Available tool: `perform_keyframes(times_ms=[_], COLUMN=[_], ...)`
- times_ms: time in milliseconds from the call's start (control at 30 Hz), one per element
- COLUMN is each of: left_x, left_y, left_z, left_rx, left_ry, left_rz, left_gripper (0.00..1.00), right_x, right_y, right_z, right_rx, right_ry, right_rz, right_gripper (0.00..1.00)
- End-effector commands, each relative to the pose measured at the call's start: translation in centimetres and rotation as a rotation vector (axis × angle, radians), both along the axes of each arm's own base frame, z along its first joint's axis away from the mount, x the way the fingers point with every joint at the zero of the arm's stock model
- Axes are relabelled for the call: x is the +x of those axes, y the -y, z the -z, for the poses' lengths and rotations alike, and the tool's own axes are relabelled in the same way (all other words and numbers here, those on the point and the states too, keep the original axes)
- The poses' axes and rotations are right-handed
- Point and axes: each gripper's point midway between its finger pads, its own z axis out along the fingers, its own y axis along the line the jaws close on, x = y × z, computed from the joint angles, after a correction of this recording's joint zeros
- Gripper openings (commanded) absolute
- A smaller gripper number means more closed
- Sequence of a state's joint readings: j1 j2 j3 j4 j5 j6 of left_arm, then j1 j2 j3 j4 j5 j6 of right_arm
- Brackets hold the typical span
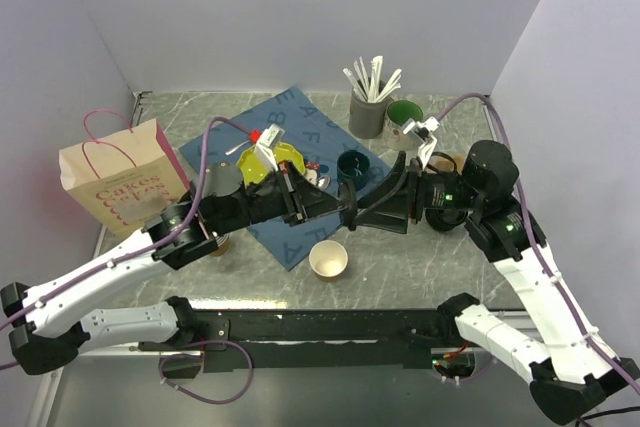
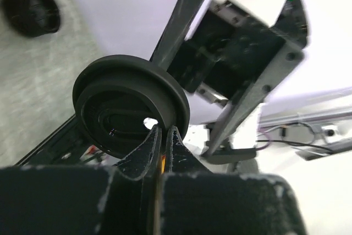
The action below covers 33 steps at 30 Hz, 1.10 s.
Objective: Pack the takeout coffee
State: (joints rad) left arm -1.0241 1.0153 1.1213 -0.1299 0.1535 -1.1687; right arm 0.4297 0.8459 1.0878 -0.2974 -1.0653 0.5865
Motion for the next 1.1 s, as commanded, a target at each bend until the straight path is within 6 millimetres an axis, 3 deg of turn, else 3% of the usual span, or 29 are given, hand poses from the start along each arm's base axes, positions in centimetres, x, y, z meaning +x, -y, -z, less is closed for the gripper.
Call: perform_keyframes(times_ms=[0, 67, 100, 233, 300, 333, 400, 500, 667, 867, 1067], left_x=[0.0, 0.6, 0.4, 0.6, 0.9, 0.3, 0.1, -0.3, -1.1, -1.3, -1.3], left_y=[-3.1, -4.1, -4.9, -6.2, -5.0, -5.5, -3.3, -1.3, 1.7, 2.4, 2.9], left_z=[1.5, 2.7, 5.0, 10.2, 12.2, 13.5, 13.7, 14.6, 17.5, 20.0, 21.2], left_rx=[0.174, 0.254, 0.352, 0.631, 0.775, 0.87, 0.948, 1.036, 1.165, 1.252, 1.267], left_ry=[0.027, 0.027, -0.018, -0.065, -0.083, -0.121, -0.115, -0.129, -0.167, -0.167, -0.162], left_rz=[-0.07, -0.12, -0.123, -0.168, -0.185, -0.189, -0.191, -0.191, -0.163, -0.164, -0.145], left_gripper=[0.01, 0.01, 0.01, 0.01, 0.01, 0.01, 0.01, 0.01, 0.01, 0.01, 0.01], right_x=[0.6, 1.0, 0.9, 2.2, 2.6, 2.4, 2.4, 2.1, 0.4, -1.2, -1.7], right_y=[1.6, 2.5, 3.2, 5.9, 6.6, 7.4, 8.4, 10.1, 10.9, 12.7, 14.8], right_z=[-0.6, -0.1, 1.2, 4.7, 6.4, 7.0, 7.8, 7.5, 6.2, 4.8, 3.8], right_rx=[-0.047, -0.091, -0.146, -0.335, -0.432, -0.484, -0.558, -0.606, -0.53, -0.444, -0.417], right_ry=[0.0, -0.022, -0.079, -0.201, -0.245, -0.265, -0.29, -0.263, -0.213, -0.154, -0.104], right_rz=[0.196, 0.28, 0.329, 0.518, 0.543, 0.566, 0.599, 0.664, 0.694, 0.785, 0.897], right_gripper=[1.0, 1.0, 1.0, 1.0, 1.0, 1.0, 1.0, 1.0, 1.0, 1.0, 1.0])
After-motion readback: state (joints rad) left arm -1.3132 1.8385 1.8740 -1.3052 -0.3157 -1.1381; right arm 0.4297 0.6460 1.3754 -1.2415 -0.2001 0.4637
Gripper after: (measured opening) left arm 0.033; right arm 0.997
